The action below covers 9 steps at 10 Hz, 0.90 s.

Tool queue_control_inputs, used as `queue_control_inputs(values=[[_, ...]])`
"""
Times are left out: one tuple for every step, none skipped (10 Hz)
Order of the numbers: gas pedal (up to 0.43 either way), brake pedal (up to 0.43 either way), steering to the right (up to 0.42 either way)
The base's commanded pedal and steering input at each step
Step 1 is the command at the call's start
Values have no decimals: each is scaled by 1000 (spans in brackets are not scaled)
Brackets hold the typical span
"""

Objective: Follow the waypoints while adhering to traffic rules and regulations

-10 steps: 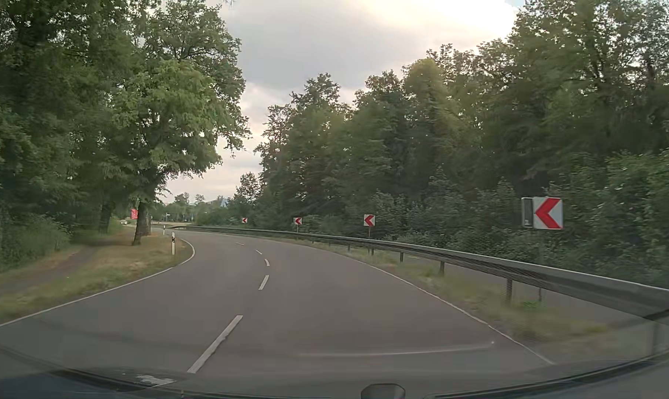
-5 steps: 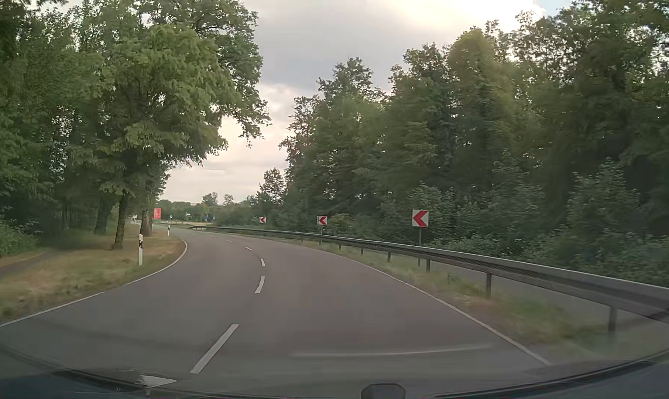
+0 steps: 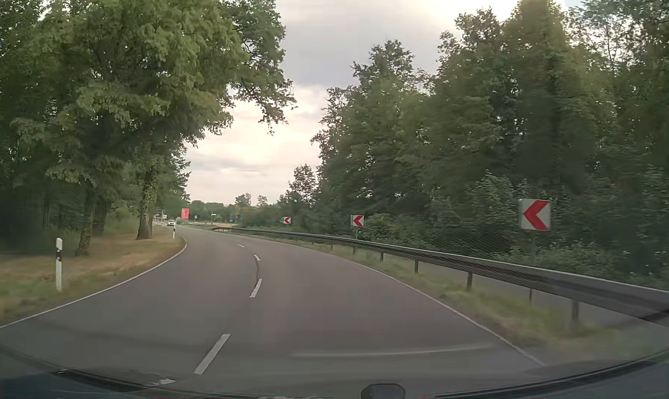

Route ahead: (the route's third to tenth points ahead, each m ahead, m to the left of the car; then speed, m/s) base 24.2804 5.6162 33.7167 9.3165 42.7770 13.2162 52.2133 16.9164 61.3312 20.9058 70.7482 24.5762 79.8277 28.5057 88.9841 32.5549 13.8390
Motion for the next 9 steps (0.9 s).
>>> queue_control_inputs(values=[[118,0,-60],[118,0,-61],[130,0,-61],[130,0,-61],[130,0,-61],[130,0,-61],[138,0,-61],[138,0,-61],[138,0,-61]])
